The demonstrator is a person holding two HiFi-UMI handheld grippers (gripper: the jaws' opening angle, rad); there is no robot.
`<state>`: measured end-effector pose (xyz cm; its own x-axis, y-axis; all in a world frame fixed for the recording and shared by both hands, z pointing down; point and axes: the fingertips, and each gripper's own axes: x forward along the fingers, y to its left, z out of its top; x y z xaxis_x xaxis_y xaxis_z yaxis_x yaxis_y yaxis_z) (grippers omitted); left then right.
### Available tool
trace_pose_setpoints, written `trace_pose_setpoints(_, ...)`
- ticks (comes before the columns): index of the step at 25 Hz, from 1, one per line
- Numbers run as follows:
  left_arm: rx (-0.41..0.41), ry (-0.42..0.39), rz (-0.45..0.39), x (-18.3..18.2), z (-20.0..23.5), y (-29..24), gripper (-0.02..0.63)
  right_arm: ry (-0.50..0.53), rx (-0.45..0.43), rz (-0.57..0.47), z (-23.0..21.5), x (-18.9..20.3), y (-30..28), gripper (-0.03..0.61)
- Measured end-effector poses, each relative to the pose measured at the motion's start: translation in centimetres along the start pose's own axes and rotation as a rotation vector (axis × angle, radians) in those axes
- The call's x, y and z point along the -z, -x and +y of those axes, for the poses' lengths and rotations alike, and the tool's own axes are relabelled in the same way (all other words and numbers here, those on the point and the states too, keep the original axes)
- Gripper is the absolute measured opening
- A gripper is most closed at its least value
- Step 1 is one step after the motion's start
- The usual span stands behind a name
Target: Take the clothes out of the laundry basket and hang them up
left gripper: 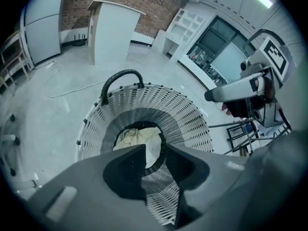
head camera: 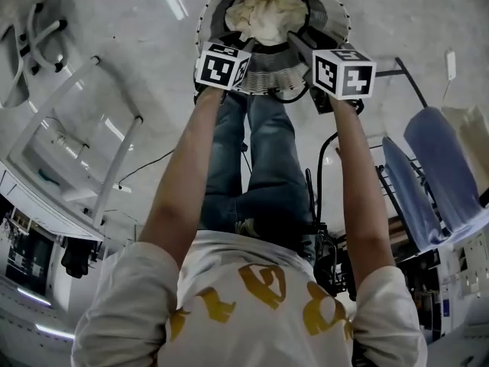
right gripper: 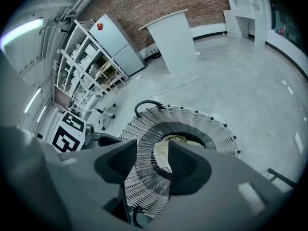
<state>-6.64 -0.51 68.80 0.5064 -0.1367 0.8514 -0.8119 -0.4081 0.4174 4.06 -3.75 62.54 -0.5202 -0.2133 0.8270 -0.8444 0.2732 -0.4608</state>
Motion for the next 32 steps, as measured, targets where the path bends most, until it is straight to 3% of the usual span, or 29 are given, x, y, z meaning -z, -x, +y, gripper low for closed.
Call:
trace_pose_setpoints(10, -0.033, 0.040, 0.074, 4.0, 2.6, -6.8, 0.118, -0.015, -0.005, 0.112, -3.3, 4.9, -7.1, 0.215)
trace_pose_setpoints(15, -0.047, 0.050, 0.094, 5.3, 4.7, -9.8, 0.118, 0.196, 0.010, 0.248, -4.8, 7.3, -9.8, 0.232)
trace_pose_setpoints(18, -0.059, 0.068, 0.104, 5.9, 5.3, -10.9, 0.121, 0.255, 0.005, 0.298, -5.3, 8.5, -11.0, 0.232)
trace_pose_setpoints(26, -0.075, 0.096, 0.139, 7.1, 6.6, -14.5, 0.150, 0.158, 0.039, 0.245, -7.8, 8.9, -15.3, 0.235)
trace_pose_setpoints(32, -0.040, 0.044, 0.166, 8.0, 6.8, -18.4, 0.177, 0.114, 0.089, 0.267, -10.5, 10.8, -19.5, 0.252)
